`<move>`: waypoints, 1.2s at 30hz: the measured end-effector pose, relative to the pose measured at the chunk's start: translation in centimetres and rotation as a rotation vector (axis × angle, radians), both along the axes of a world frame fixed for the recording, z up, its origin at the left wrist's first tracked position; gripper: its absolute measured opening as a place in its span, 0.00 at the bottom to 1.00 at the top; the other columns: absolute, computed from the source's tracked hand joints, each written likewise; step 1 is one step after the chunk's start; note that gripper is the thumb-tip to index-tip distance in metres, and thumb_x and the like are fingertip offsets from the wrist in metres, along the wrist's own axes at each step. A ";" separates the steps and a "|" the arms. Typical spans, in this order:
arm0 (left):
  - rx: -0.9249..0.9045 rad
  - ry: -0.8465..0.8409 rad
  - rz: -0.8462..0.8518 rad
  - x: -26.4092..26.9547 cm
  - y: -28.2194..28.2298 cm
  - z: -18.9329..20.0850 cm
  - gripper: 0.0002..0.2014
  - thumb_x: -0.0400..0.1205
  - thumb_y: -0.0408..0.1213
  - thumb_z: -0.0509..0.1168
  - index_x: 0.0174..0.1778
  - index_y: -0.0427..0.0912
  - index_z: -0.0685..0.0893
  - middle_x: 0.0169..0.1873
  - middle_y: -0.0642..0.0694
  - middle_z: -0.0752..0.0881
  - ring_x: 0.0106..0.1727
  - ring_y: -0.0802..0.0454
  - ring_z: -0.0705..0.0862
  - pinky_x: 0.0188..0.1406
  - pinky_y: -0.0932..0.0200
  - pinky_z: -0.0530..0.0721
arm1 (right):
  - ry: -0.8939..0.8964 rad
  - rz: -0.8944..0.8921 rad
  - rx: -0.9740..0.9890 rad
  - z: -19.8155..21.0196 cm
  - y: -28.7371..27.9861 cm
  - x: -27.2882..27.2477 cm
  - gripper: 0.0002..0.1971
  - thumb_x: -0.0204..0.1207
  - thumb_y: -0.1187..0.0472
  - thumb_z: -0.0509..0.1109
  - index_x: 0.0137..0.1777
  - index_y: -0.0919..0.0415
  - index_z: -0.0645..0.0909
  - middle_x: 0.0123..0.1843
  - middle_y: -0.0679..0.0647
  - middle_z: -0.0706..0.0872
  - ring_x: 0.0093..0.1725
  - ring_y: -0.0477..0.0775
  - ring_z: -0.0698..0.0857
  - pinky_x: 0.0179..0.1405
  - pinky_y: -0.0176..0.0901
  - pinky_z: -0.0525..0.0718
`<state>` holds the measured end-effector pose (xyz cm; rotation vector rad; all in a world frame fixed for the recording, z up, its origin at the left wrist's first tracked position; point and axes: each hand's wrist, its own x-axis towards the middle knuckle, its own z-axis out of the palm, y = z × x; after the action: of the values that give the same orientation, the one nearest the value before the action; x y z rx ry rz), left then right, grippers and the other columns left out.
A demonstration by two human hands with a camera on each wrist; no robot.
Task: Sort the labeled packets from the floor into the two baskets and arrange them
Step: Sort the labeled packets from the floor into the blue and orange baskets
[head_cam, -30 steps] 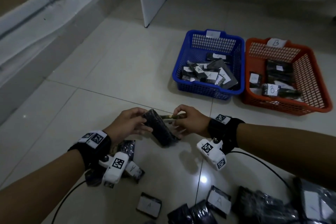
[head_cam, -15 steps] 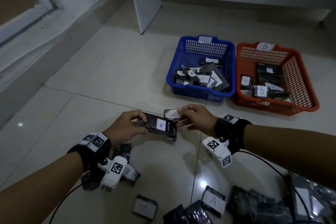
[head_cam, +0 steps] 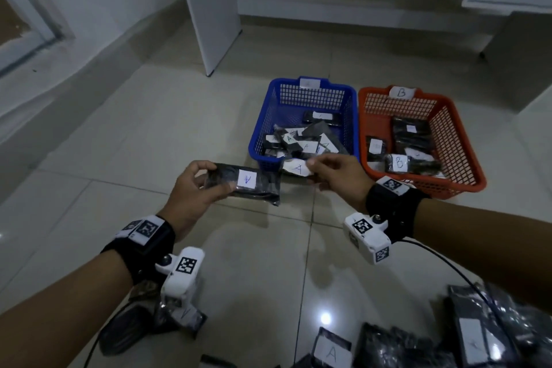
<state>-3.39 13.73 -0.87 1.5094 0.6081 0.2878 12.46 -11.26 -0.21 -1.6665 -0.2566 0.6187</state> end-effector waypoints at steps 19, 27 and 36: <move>0.591 -0.162 -0.331 20.1 -3.6 3.3 0.20 0.84 0.31 0.68 0.72 0.46 0.81 0.62 0.47 0.86 0.63 0.50 0.85 0.66 0.51 0.83 | -0.444 -0.263 -0.409 -1.5 -3.8 8.2 0.06 0.73 0.55 0.81 0.43 0.51 0.86 0.39 0.44 0.88 0.41 0.49 0.88 0.46 0.47 0.88; 0.966 -0.007 -0.515 20.8 -4.6 -0.6 0.16 0.86 0.41 0.67 0.69 0.46 0.84 0.69 0.42 0.76 0.73 0.43 0.72 0.74 0.55 0.66 | -0.461 -0.172 -0.514 -2.2 -4.4 8.5 0.05 0.75 0.54 0.79 0.41 0.49 0.86 0.42 0.47 0.89 0.44 0.49 0.88 0.50 0.48 0.88; 1.182 0.099 -0.305 19.9 -4.0 -1.2 0.15 0.84 0.51 0.67 0.62 0.48 0.86 0.59 0.40 0.81 0.60 0.33 0.77 0.57 0.41 0.78 | -0.536 -0.044 -0.705 -2.4 -3.8 8.4 0.06 0.79 0.49 0.74 0.41 0.46 0.84 0.46 0.49 0.89 0.45 0.52 0.87 0.44 0.48 0.88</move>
<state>16.49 9.72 -2.10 2.7304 0.2407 0.3565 20.89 -15.01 -2.64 -2.5057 -0.4128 0.2133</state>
